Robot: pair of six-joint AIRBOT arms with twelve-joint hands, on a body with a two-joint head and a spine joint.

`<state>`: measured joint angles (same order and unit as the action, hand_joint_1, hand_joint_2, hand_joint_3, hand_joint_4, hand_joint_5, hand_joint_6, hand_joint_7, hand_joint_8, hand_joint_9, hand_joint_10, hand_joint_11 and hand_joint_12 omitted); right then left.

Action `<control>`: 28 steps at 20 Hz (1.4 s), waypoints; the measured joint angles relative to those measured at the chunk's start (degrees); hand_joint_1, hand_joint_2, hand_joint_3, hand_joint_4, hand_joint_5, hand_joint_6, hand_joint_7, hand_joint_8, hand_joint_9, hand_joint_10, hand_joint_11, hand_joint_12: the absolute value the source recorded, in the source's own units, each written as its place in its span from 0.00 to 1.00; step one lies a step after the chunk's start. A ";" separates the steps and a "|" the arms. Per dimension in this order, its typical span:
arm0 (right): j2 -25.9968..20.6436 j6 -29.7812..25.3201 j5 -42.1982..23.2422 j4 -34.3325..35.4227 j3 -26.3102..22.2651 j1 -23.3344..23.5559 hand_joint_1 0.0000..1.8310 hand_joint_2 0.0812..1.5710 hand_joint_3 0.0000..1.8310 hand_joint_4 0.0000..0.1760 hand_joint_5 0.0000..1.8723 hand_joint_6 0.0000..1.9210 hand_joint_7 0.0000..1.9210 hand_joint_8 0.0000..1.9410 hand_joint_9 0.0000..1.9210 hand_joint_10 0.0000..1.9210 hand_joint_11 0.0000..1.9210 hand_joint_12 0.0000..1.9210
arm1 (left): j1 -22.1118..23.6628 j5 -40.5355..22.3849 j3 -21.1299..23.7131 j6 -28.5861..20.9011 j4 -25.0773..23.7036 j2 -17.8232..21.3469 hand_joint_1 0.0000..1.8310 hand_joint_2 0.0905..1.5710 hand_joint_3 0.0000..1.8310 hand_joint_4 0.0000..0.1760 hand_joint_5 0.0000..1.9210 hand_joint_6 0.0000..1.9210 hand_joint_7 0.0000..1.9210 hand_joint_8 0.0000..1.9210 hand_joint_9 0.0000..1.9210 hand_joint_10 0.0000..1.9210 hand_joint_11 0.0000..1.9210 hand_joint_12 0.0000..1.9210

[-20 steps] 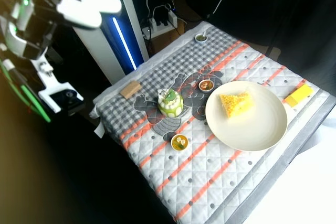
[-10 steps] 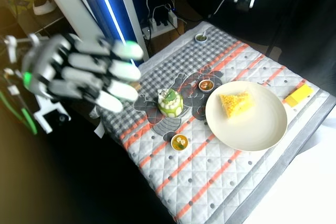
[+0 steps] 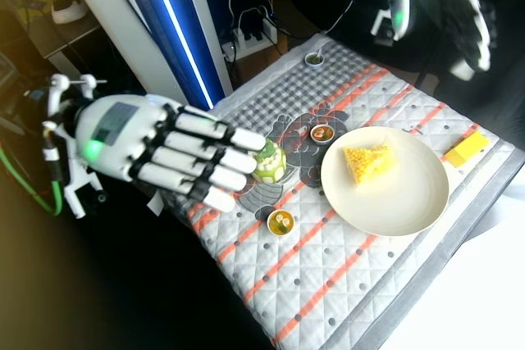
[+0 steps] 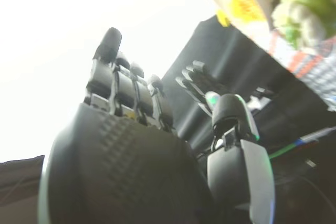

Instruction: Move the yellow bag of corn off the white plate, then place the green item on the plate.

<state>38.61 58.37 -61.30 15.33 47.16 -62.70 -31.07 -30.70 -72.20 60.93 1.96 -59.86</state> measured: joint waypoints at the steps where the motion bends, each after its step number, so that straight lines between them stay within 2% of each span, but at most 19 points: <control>1: 0.00 0.00 0.37 0.35 0.02 0.00 0.18 0.81 0.00 0.26 0.00 0.00 0.00 0.00 0.00 0.00 0.00 0.12 | 2.62 4.98 -1.22 3.56 -0.70 -1.77 0.41 0.78 0.00 0.00 0.00 0.00 0.00 0.00 0.00 0.00 0.00 0.41; 3: 0.24 0.00 0.35 0.31 0.22 -0.02 0.15 0.80 0.00 0.25 0.00 0.00 0.00 0.00 0.00 0.00 0.00 0.09 | 5.09 10.47 -2.91 7.63 -1.03 -4.24 0.44 0.78 0.00 0.00 0.00 0.00 0.00 0.00 0.00 0.00 0.00 0.40; 4: 0.24 0.00 0.44 0.11 0.24 -0.02 0.13 0.80 0.00 0.18 0.00 0.00 0.00 0.00 0.00 0.00 0.00 0.08 | 5.86 13.18 -4.52 8.50 -1.14 -5.95 0.42 0.77 0.00 0.00 0.00 0.00 0.00 0.00 0.00 0.00 0.00 0.40; 5: 0.26 0.00 0.59 -0.04 0.24 -0.07 0.13 0.80 0.00 0.12 0.00 0.00 0.00 0.00 0.00 0.00 0.00 0.13 | 6.14 16.70 -6.56 8.68 -1.73 -7.61 0.49 0.73 0.00 0.10 0.04 0.01 0.02 0.00 0.02 0.01 0.00 0.40; 6: 0.33 0.00 0.57 0.09 0.24 -0.26 0.15 0.81 0.00 0.19 0.00 0.00 0.00 0.00 0.00 0.00 0.00 0.18 | 6.27 19.76 -8.35 8.72 -2.75 -9.01 0.55 0.68 0.00 0.00 0.10 0.02 0.09 0.02 0.07 0.03 0.00 0.51; 10: 0.85 0.00 1.20 0.09 0.37 -0.42 0.18 0.83 0.00 0.13 0.00 0.00 0.00 0.00 0.00 0.00 0.00 0.15 | 7.43 26.77 -11.43 8.94 -7.65 -12.20 0.55 0.66 0.00 0.00 0.12 0.01 0.12 0.00 0.11 0.03 0.00 0.66; 13: 1.16 -0.24 1.33 -0.07 0.52 -0.50 0.14 0.84 0.00 0.21 0.00 0.00 0.00 0.00 0.00 0.00 0.00 0.10 | 7.63 30.32 -11.61 8.94 -10.78 -14.51 0.56 0.63 0.00 0.13 0.13 0.00 0.12 0.00 0.10 0.02 0.00 0.56; 14: 1.25 -0.48 1.33 0.00 0.70 -0.72 0.15 0.84 0.00 0.11 0.00 0.00 0.00 0.00 0.00 0.00 0.00 0.10 | 7.63 30.99 -11.74 8.92 -11.21 -14.93 0.57 0.62 0.00 0.22 0.13 0.00 0.12 0.00 0.09 0.01 0.00 0.55; 15: 1.25 -0.66 1.64 0.37 0.72 -0.83 0.17 0.83 0.00 0.24 0.00 0.00 0.00 0.00 0.00 0.00 0.00 0.03 | 7.82 31.93 -12.09 8.94 -13.14 -15.45 0.57 0.62 0.00 0.30 0.12 0.00 0.11 0.00 0.09 0.01 0.00 0.50; 16: 1.29 -0.68 1.73 0.55 0.72 -0.83 0.17 0.83 0.00 0.24 0.00 0.00 0.00 0.00 0.00 0.00 0.00 0.03 | 7.82 32.13 -12.28 8.96 -13.90 -15.63 0.57 0.62 0.00 0.30 0.12 0.00 0.11 0.00 0.09 0.01 0.00 0.50; 18: 1.53 -0.94 1.44 0.44 0.72 -1.14 0.17 0.83 0.00 0.41 0.00 0.00 0.00 0.00 0.00 0.00 0.00 0.08 | 7.93 33.40 -13.84 8.96 -15.58 -17.66 0.56 0.61 0.00 0.43 0.12 0.00 0.11 0.00 0.08 0.00 0.00 0.45; 21: 1.86 -1.11 1.64 -0.33 0.72 -1.18 0.16 0.82 0.00 0.50 0.00 0.00 0.00 0.00 0.00 0.00 0.00 0.07 | 7.93 35.04 -15.61 9.11 -16.13 -20.09 0.54 0.59 0.00 0.48 0.13 0.00 0.13 0.00 0.12 0.01 0.00 0.55; 22: 1.84 -1.11 1.64 0.02 0.72 -1.18 0.16 0.82 0.00 0.50 0.00 0.00 0.00 0.00 0.00 0.00 0.00 0.11 | 7.98 34.99 -15.72 9.09 -16.33 -20.39 0.55 0.60 0.00 0.42 0.17 0.01 0.16 0.01 0.15 0.02 0.00 0.62; 23: 1.84 -1.14 1.66 0.28 0.96 -1.18 0.17 0.82 0.00 0.38 0.00 0.00 0.00 0.00 0.00 0.00 0.00 0.11 | 7.98 35.04 -15.82 9.11 -17.07 -20.72 0.57 0.66 0.00 0.27 0.26 0.10 0.27 0.11 0.17 0.33 0.00 0.85; 24: 1.84 -1.20 1.60 0.55 0.96 -1.18 0.17 0.82 0.00 0.38 0.00 0.00 0.00 0.00 0.00 0.00 0.00 0.11 | 7.91 35.12 -15.87 9.11 -17.14 -20.90 0.57 0.66 0.00 0.27 0.26 0.10 0.27 0.11 0.17 0.33 0.00 0.85; 25: 1.84 -1.31 1.60 0.52 0.96 -1.18 0.16 0.82 0.00 0.37 0.00 0.00 0.00 0.00 0.00 0.00 0.00 0.11 | 7.89 34.88 -16.00 9.14 -17.42 -21.00 0.59 0.67 0.00 0.17 0.24 0.33 0.24 0.42 0.14 0.62 0.03 0.95; 26: 1.86 -1.33 1.64 0.33 0.96 -1.18 0.17 0.82 0.00 0.26 0.00 0.00 0.00 0.00 0.00 0.00 0.00 0.06 | 7.91 34.49 -16.24 9.09 -17.40 -20.98 0.60 0.78 0.00 0.07 0.31 0.67 0.33 0.74 0.18 0.85 0.12 0.99; 27: 1.86 -1.38 1.62 0.07 0.96 -1.18 0.16 0.82 0.00 0.16 0.00 0.00 0.00 0.00 0.00 0.00 0.00 0.01 | 7.91 34.32 -16.31 9.09 -17.42 -20.98 0.60 0.82 0.00 0.09 0.31 0.77 0.33 0.83 0.19 0.95 0.17 1.00; 28: 1.86 -1.49 1.60 0.11 0.96 -1.20 0.15 0.82 0.00 0.20 0.00 0.00 0.00 0.00 0.00 0.00 0.00 0.00 | 7.61 34.99 -16.31 8.83 -17.14 -20.98 0.59 0.84 0.00 0.17 0.30 0.84 0.31 0.85 0.18 0.98 0.17 1.00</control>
<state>40.47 56.88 -59.70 15.44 48.12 -63.90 -23.46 4.29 -88.51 69.76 -15.18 -80.84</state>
